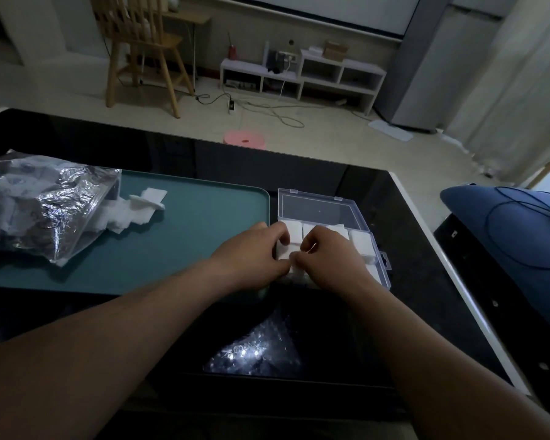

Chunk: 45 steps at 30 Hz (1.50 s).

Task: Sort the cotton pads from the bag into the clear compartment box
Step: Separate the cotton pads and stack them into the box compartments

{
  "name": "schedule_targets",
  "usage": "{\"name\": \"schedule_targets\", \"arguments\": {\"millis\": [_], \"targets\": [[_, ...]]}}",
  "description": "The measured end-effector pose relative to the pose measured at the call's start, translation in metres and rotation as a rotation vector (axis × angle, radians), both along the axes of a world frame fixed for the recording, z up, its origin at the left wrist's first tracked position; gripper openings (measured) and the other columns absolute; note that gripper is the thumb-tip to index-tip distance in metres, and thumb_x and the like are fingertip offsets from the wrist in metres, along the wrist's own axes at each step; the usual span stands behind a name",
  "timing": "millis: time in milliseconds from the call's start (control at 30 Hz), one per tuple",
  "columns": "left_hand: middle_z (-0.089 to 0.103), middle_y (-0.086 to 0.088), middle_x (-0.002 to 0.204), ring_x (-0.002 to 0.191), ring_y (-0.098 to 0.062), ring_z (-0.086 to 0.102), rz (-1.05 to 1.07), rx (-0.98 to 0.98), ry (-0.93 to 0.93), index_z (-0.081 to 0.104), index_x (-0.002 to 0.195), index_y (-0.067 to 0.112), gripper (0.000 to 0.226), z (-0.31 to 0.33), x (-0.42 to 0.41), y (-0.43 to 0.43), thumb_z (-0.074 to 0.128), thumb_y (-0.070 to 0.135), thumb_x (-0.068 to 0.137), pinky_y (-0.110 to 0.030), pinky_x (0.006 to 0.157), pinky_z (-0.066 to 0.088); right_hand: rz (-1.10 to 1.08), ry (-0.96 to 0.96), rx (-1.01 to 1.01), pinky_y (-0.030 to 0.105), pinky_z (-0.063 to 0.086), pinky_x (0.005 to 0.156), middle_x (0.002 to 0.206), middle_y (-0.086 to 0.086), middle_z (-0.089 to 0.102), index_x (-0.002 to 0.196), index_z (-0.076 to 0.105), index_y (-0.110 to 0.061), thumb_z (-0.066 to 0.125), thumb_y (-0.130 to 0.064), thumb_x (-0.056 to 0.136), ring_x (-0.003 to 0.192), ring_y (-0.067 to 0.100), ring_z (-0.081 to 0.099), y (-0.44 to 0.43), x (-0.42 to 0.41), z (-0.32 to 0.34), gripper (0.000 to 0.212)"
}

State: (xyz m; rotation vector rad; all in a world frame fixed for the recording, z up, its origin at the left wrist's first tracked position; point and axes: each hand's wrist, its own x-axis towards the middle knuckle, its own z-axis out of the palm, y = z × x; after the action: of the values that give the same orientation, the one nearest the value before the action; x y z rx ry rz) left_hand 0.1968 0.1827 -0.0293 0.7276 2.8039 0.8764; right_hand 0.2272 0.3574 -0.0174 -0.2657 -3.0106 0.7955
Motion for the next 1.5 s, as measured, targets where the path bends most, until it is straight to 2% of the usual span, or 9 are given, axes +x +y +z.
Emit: {"name": "schedule_targets", "arguments": {"millis": [300, 533, 633, 767, 833, 933, 1067, 1267, 1500], "targets": [[0.050, 0.003, 0.111, 0.098, -0.019, 0.059, 0.019, 0.028, 0.015, 0.052, 0.117, 0.035, 0.033, 0.006, 0.002, -0.008, 0.064, 0.040, 0.087, -0.043, 0.089, 0.053, 0.027, 0.077, -0.006, 0.031, 0.051, 0.067, 0.079, -0.009, 0.069, 0.084, 0.068, -0.025, 0.070, -0.030, 0.090, 0.075, 0.007, 0.064, -0.008, -0.001, 0.007, 0.008], [0.063, 0.005, 0.092, 0.088, -0.020, 0.061, 0.167, 0.024, 0.011, 0.058, 0.113, 0.028, 0.022, 0.019, 0.004, -0.063, 0.060, 0.037, 0.093, -0.037, 0.079, 0.050, 0.186, 0.210, -0.096, 0.035, 0.052, 0.070, 0.078, -0.007, 0.067, 0.085, 0.065, -0.023, 0.071, -0.034, 0.093, 0.076, 0.010, 0.063, -0.060, -0.005, 0.011, 0.015], [0.070, -0.004, 0.104, 0.094, -0.024, 0.062, 0.301, -0.001, -0.001, 0.057, 0.117, 0.027, 0.022, 0.025, 0.002, -0.110, 0.055, 0.031, 0.097, -0.033, 0.075, 0.043, 0.325, 0.235, -0.104, 0.030, 0.046, 0.065, 0.077, -0.010, 0.065, 0.086, 0.063, -0.025, 0.070, -0.036, 0.094, 0.074, 0.007, 0.061, -0.103, -0.008, 0.010, 0.015], [0.065, -0.010, 0.126, 0.095, -0.024, 0.057, 0.460, 0.003, 0.058, 0.060, 0.122, 0.020, 0.025, 0.036, -0.005, -0.171, 0.049, 0.018, 0.099, -0.030, 0.073, 0.038, 0.446, 0.177, -0.105, 0.033, 0.051, 0.076, 0.090, -0.012, 0.070, 0.096, 0.067, -0.028, 0.068, -0.033, 0.095, 0.085, 0.012, 0.064, -0.155, -0.027, 0.005, 0.005], [0.066, -0.010, 0.121, 0.090, -0.022, 0.057, 0.513, 0.052, 0.075, 0.060, 0.119, 0.020, 0.024, 0.041, -0.011, -0.192, 0.049, 0.013, 0.098, -0.032, 0.069, 0.041, 0.468, 0.150, -0.059, 0.033, 0.051, 0.083, 0.104, -0.010, 0.070, 0.113, 0.067, -0.027, 0.068, -0.032, 0.095, 0.095, 0.013, 0.064, -0.175, -0.045, 0.001, 0.019], [0.064, -0.006, 0.119, 0.102, -0.023, 0.060, 0.578, 0.105, 0.145, 0.060, 0.121, 0.018, 0.028, 0.045, -0.023, -0.214, 0.048, 0.008, 0.098, -0.037, 0.085, 0.050, 0.500, 0.112, 0.019, 0.042, 0.050, 0.102, 0.135, 0.000, 0.059, 0.142, 0.051, -0.027, 0.076, -0.035, 0.088, 0.122, 0.021, 0.058, -0.201, -0.075, -0.003, 0.060], [0.060, -0.006, 0.131, 0.114, -0.024, 0.058, 0.561, -0.021, 0.075, 0.053, 0.134, 0.020, 0.039, 0.042, -0.038, -0.223, 0.053, 0.009, 0.097, -0.041, 0.097, 0.050, 0.573, 0.061, 0.227, 0.050, 0.042, 0.112, 0.155, 0.005, 0.043, 0.158, 0.029, -0.035, 0.082, -0.051, 0.079, 0.140, 0.029, 0.045, -0.230, -0.105, -0.006, 0.097], [0.060, -0.008, 0.131, 0.117, -0.031, 0.058, 0.454, -0.273, 0.023, 0.055, 0.130, 0.018, 0.038, 0.017, -0.044, -0.220, 0.057, 0.040, 0.099, -0.045, 0.095, 0.048, 0.602, 0.127, 0.214, 0.036, 0.044, 0.073, 0.111, 0.008, 0.067, 0.108, 0.064, -0.015, 0.064, -0.036, 0.095, 0.102, 0.032, 0.063, -0.244, -0.115, -0.017, 0.025], [0.058, -0.002, 0.133, 0.119, -0.027, 0.055, 0.408, -0.234, 0.059, 0.056, 0.130, 0.026, 0.042, 0.025, -0.041, -0.208, 0.064, 0.033, 0.089, -0.044, 0.095, 0.049, 0.544, 0.230, 0.213, 0.038, 0.039, 0.065, 0.096, 0.010, 0.069, 0.095, 0.065, -0.011, 0.051, -0.028, 0.104, 0.086, 0.034, 0.060, -0.204, -0.089, -0.014, 0.024]]}}
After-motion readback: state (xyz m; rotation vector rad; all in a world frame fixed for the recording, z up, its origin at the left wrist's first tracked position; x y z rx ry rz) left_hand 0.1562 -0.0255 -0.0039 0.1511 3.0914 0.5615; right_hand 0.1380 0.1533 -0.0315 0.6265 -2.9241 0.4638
